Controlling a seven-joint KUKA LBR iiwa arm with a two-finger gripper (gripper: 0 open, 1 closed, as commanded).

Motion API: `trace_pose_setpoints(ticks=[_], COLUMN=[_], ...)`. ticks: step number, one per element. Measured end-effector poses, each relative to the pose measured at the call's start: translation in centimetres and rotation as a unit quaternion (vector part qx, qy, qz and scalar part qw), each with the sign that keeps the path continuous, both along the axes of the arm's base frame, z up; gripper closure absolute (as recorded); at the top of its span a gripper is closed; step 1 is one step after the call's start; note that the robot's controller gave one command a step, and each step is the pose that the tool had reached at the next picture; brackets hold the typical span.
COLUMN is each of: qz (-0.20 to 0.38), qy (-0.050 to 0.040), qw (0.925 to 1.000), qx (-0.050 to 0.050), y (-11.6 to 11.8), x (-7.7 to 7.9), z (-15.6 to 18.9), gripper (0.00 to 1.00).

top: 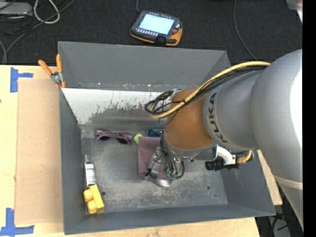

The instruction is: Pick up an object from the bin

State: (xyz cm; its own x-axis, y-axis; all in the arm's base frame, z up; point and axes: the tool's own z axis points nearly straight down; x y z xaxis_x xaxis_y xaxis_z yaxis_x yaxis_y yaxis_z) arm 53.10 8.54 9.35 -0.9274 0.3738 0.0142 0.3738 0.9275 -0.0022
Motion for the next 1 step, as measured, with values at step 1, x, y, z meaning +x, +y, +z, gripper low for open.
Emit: trace_pose_setpoints(ticks=[1], qz=[0.001], qy=[-0.0048], qw=[1.0], qx=[0.001], y=[0.02], x=[0.28], z=[3.51], gripper=[1.0])
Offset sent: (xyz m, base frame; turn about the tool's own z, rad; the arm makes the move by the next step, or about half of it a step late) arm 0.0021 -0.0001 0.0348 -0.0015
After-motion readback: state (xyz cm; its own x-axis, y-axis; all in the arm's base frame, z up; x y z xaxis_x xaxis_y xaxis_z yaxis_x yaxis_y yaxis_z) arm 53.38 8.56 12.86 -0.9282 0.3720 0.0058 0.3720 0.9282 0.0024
